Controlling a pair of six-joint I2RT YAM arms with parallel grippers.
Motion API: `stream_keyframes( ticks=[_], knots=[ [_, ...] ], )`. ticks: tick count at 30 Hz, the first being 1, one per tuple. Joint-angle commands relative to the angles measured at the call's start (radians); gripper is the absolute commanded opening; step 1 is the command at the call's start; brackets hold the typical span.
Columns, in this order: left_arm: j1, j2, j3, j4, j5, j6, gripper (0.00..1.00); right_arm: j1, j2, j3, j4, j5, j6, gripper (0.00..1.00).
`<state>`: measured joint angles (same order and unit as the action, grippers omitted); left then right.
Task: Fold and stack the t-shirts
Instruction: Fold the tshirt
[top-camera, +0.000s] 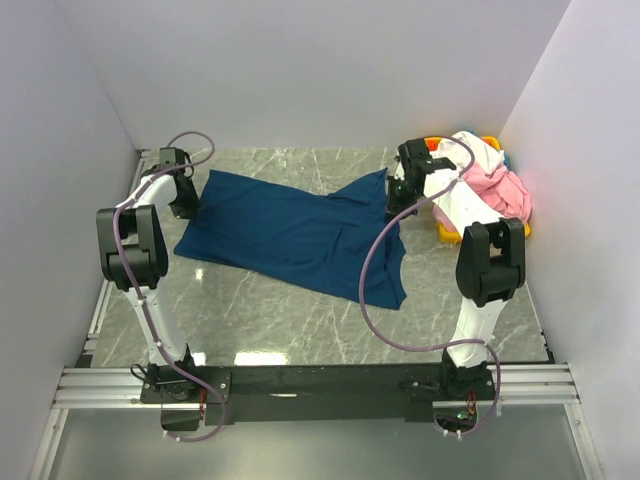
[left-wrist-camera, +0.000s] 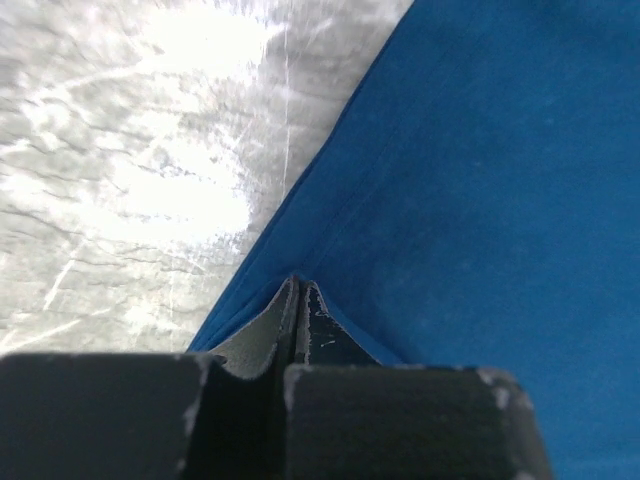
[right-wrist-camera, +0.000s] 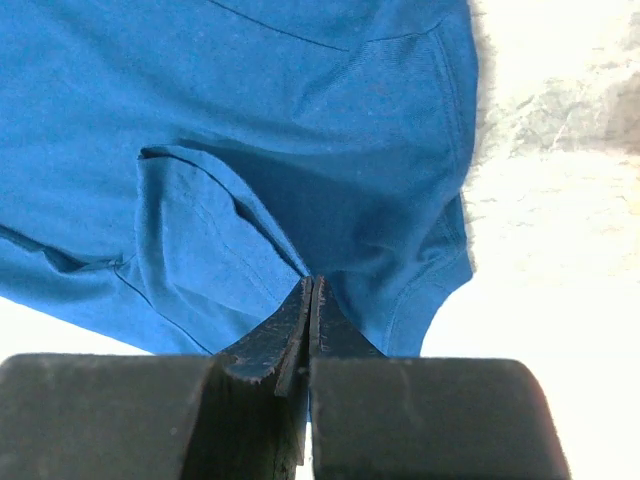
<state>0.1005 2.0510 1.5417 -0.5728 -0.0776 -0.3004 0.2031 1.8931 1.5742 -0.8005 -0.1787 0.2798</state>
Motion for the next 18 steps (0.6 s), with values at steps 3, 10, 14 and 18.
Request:
stream_keyframes(
  ticks=[3, 10, 14, 18],
  knots=[
    [-0.004, -0.1, 0.006, 0.031, -0.024, -0.006, 0.0, 0.002, -0.042, 0.076, -0.052, 0.047, 0.001, 0.0],
    [0.001, -0.106, 0.021, 0.024, -0.016, -0.006, 0.0, 0.001, -0.048, 0.156, -0.086, 0.084, -0.01, 0.0],
    [0.005, -0.106, 0.018, 0.024, -0.005, -0.006, 0.0, -0.001, -0.046, 0.199, -0.1, 0.094, -0.011, 0.0],
    [0.011, -0.117, 0.009, 0.03, -0.005, -0.008, 0.0, -0.004, -0.035, 0.247, -0.12, 0.107, -0.017, 0.0]
  ],
)
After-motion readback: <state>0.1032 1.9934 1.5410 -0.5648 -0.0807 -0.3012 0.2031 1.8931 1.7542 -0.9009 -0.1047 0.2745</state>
